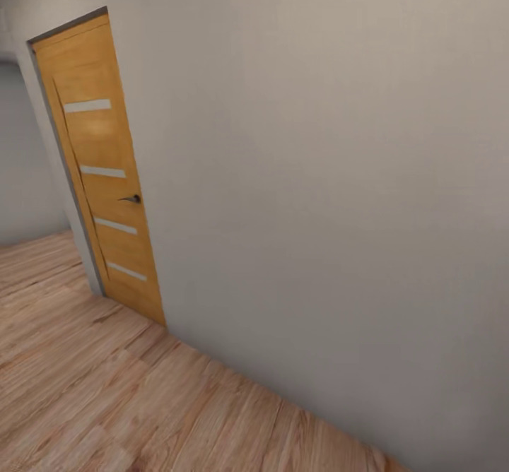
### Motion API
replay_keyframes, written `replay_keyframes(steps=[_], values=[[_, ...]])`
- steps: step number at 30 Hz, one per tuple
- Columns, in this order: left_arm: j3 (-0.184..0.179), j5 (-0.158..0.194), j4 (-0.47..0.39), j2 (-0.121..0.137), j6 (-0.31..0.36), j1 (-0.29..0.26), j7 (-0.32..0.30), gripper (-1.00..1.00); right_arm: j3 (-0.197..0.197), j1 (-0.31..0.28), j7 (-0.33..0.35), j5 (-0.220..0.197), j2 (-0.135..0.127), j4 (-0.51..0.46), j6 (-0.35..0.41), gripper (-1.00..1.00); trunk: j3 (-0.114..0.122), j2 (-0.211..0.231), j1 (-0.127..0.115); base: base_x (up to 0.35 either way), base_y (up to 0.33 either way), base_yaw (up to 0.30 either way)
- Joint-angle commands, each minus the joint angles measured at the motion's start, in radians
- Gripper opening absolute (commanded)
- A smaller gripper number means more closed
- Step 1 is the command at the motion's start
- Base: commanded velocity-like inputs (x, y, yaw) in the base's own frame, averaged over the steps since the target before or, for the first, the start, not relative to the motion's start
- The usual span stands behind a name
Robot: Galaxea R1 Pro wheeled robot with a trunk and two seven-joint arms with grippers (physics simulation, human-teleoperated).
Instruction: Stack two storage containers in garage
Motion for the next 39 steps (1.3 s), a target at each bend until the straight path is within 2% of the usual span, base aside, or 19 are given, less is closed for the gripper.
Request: replay_keyframes(steps=[1, 39], values=[[-0.007, 0.008, 0.001, 0.000, -0.003, -0.001, 0.003, 1.00, 0.009, -0.001, -0.001, -0.007, 0.000, 0.002, -0.005, 1.00, -0.001, -0.001, 0.000, 0.009, 0.000, 0.267], [-0.013, -0.003, -0.005, 0.006, -0.005, -0.001, 0.006, 1.00, 0.009, -0.001, 0.001, -0.007, 0.000, 0.002, -0.007, 1.00, -0.001, -0.001, 0.000, 0.000, 0.000, 0.267]])
